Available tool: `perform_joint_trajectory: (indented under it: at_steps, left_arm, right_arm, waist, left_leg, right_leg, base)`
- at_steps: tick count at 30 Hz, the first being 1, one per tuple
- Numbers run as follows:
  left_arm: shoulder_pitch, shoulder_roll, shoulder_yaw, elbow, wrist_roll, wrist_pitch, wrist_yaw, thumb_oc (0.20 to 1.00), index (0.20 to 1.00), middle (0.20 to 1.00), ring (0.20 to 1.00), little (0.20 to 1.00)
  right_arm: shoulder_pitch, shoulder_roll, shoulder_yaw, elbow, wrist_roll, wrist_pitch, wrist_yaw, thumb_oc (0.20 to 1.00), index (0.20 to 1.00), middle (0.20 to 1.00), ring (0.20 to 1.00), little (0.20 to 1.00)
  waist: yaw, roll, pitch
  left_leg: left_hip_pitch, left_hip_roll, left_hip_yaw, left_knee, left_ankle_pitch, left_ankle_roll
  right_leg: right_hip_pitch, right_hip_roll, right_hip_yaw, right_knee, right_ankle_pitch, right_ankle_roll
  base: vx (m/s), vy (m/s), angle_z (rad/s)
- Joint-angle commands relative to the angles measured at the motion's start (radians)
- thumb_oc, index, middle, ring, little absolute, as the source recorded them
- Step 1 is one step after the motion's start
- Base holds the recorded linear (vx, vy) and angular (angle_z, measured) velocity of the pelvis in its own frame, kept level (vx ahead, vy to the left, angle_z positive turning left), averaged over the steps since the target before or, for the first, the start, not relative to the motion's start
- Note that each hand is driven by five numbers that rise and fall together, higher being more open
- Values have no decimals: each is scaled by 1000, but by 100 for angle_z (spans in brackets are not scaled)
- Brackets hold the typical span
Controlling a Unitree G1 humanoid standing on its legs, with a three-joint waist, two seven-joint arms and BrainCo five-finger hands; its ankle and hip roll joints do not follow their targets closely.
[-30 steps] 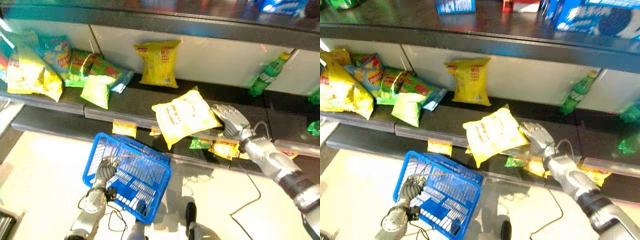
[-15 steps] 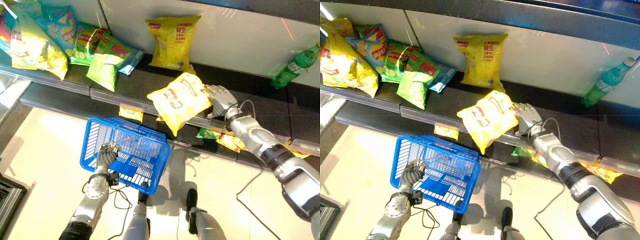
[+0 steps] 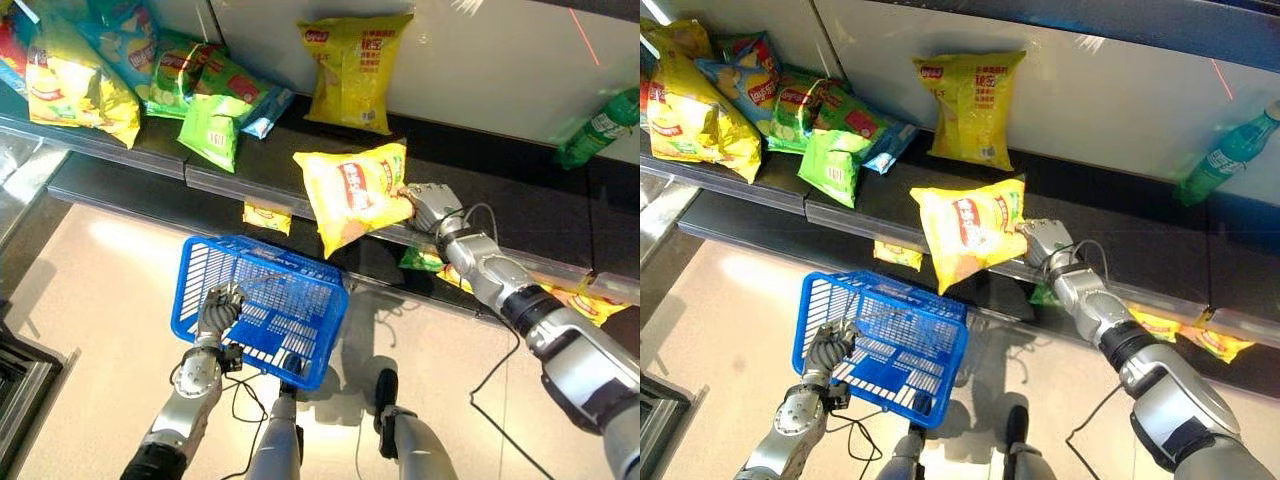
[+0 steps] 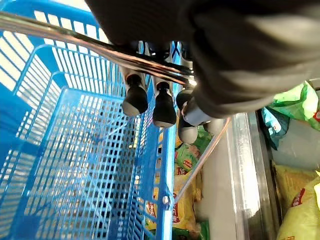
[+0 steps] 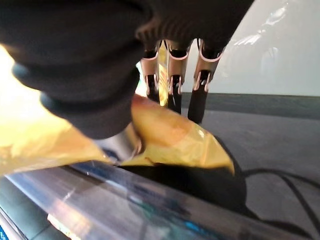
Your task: Pick up the snacks into the basket
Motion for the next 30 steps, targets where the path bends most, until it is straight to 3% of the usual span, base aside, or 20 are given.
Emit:
perform_joint_trajectory:
  at_steps: [1, 19, 30]
  left_arm:
    - [-23, 36, 12, -149, 2, -127, 7, 200, 200, 200, 200, 200]
    - [-14, 18, 16, -139, 8, -116, 6, 200, 200, 200, 200, 200]
    - [-4, 24, 40, -116, 42, -91, 8, 200, 200, 200, 200, 200]
  right_arm:
    - [7, -4, 17, -6, 23, -3, 10, 200, 200, 200, 200, 200]
    - [96, 6, -26, -93, 39, -19, 18, 200, 200, 200, 200, 200]
    - [312, -91, -228, -506, 178, -116, 36, 200, 200, 200, 200, 200]
  waist:
    - [6, -25, -20]
    - [0, -24, -32]
    - [-26, -55, -57]
  left_leg:
    - [-31, -16, 15, 61, -82, 12]
    - [-24, -20, 21, 51, -81, 14]
    - [-5, -12, 33, 54, -91, 16]
  right_leg:
    - [27, -56, 52, -84, -19, 90]
    - [37, -63, 58, -99, -12, 95]
    - [61, -65, 59, -123, 0, 103]
  base:
    - [-11, 6, 5]
    - [-4, 4, 1]
    - [0, 0, 0]
